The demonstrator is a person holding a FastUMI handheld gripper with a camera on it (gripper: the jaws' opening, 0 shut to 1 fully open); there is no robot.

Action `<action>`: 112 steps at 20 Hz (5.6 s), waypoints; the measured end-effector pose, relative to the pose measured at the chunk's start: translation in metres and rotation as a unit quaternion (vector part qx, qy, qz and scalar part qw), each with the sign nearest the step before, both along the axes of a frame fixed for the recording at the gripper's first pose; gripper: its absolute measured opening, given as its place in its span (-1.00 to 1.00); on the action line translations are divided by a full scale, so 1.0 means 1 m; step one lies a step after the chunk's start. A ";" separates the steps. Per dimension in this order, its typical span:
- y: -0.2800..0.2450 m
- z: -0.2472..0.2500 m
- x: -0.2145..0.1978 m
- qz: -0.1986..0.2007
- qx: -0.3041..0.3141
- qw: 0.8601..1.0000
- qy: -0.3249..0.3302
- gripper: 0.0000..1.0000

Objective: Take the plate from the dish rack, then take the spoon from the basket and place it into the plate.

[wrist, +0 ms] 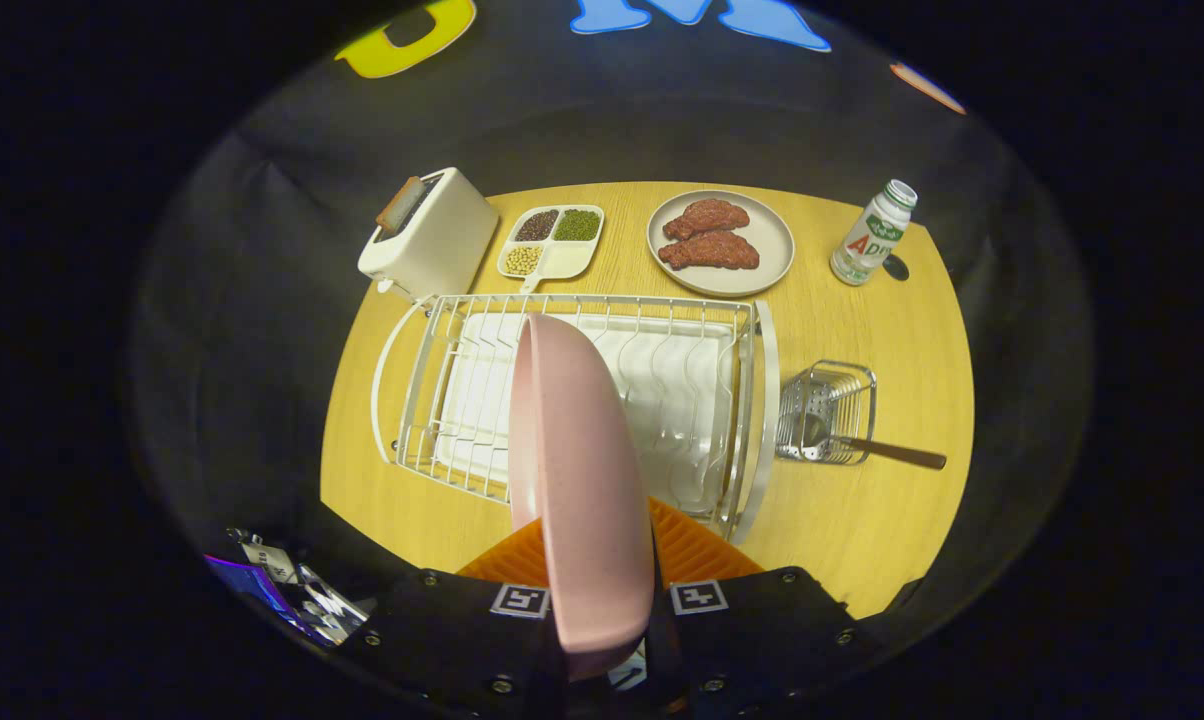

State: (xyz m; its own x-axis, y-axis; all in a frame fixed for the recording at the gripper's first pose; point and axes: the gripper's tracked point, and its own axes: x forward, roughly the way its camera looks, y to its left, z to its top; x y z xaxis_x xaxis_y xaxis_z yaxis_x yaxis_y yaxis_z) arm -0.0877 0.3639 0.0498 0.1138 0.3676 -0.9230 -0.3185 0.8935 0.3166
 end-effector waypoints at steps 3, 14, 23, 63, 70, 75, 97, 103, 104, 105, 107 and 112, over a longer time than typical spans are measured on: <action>-0.009 -0.006 -0.035 -0.046 0.090 0.994 0.029 -0.42; -0.035 -0.083 -0.133 -0.118 0.223 0.965 0.075 -0.42; -0.050 -0.155 -0.152 -0.146 0.250 0.953 0.090 -0.42; -0.190 -0.097 0.085 -0.305 0.128 0.892 -0.308 -0.25; -0.188 -0.098 0.124 -0.316 0.150 0.879 -0.324 -0.25; -0.180 -0.094 0.141 -0.300 0.150 0.871 -0.358 -0.48; -0.168 0.041 0.135 -0.231 0.163 0.840 -0.463 -0.73; -0.133 0.075 0.083 -0.185 0.182 0.845 -0.467 -0.73; -0.125 0.077 0.073 -0.176 0.185 0.848 -0.465 -0.73; -0.116 0.078 0.061 -0.165 0.188 0.851 -0.462 -0.73; -0.100 0.080 0.043 -0.138 0.191 0.856 -0.460 -0.73; -0.048 0.060 -0.009 -0.072 0.194 0.869 -0.449 -0.73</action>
State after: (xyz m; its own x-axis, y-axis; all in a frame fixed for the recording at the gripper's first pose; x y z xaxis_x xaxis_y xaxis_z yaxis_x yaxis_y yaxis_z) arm -0.0962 0.3163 0.1095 0.7946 0.5538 -0.2489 -0.4864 0.8259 0.2851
